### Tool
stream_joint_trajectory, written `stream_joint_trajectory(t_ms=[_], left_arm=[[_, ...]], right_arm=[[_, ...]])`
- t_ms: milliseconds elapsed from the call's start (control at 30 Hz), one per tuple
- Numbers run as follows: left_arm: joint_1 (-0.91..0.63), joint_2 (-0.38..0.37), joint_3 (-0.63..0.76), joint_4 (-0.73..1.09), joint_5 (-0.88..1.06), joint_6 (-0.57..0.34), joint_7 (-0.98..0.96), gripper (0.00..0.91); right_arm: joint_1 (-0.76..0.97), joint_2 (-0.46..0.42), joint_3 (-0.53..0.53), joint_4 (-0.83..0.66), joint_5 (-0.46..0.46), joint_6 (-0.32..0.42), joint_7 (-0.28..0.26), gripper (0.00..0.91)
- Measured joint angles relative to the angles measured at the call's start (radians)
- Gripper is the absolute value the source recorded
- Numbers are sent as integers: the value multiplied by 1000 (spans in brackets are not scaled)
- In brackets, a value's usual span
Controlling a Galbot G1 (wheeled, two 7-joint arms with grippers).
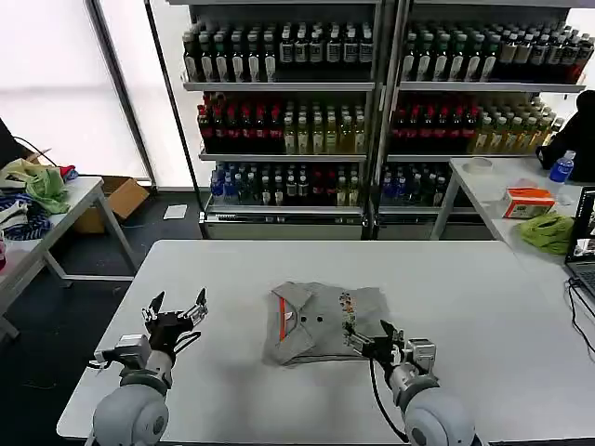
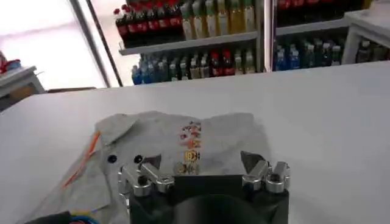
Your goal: Fold and organize the clothes.
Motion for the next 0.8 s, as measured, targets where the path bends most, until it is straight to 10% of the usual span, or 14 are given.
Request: stream_joint_trajectory(t_ms=[800], left_arm=[[14,-29,-37,-7,110,-134,27,907]], right_arm=[[-65,62,113,44,-289,103,38,907]])
